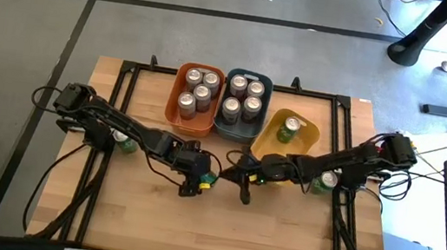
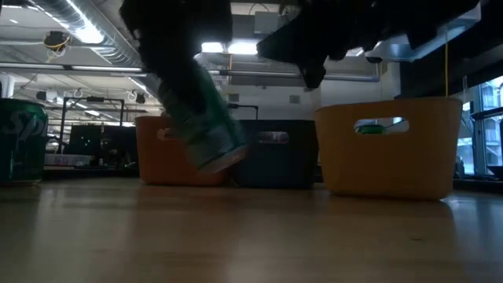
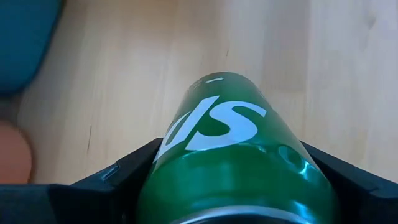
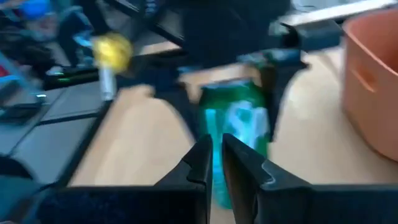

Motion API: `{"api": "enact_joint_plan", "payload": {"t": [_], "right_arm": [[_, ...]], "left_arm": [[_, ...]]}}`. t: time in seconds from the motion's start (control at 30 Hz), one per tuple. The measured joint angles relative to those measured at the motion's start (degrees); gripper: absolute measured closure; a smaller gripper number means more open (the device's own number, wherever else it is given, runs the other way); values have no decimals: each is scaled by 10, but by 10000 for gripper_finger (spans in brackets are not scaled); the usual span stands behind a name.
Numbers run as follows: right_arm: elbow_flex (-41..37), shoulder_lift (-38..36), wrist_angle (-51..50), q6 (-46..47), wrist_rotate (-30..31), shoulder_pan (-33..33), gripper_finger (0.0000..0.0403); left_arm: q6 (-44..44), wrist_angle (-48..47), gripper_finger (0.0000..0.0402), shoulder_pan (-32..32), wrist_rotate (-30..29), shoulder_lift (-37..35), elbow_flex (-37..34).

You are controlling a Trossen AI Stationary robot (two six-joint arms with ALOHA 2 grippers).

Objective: Sort soda cans
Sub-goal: Put the top green soda can into the yellow bin

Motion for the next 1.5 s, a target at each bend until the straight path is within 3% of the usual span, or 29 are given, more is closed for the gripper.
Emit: {"api": "enact_joint_plan", "payload": {"t": [0.13,0.23,0.37,0.57,0.8,1.03,1.2,1.3,1.5], "right_arm": [[1,-25,-57,14,-31,16,366],[-1,-23,-120,30,1,38,366],[2,1,-59,30,36,62,366],[0,57,-43,110,20,84,366],[1,82,-156,148,49,69,366],[-1,40,-294,152,77,47,366],[0,28,-153,116,39,64,366],[0,35,-72,92,51,73,366],[0,48,-20,78,80,62,366]], "left_arm": [[-16,-34,106,-7,0,-3,0],[-19,-43,106,-13,0,-13,0],[-28,-53,106,-20,0,-37,0],[-35,-74,106,-20,-3,-57,0],[-31,-78,106,-18,-3,-56,0],[-62,-90,106,-21,-7,-56,6],[-59,-84,106,-24,-3,-56,6],[-48,-81,106,-24,-5,-55,6],[-44,-73,106,-25,-5,-55,2]]}}
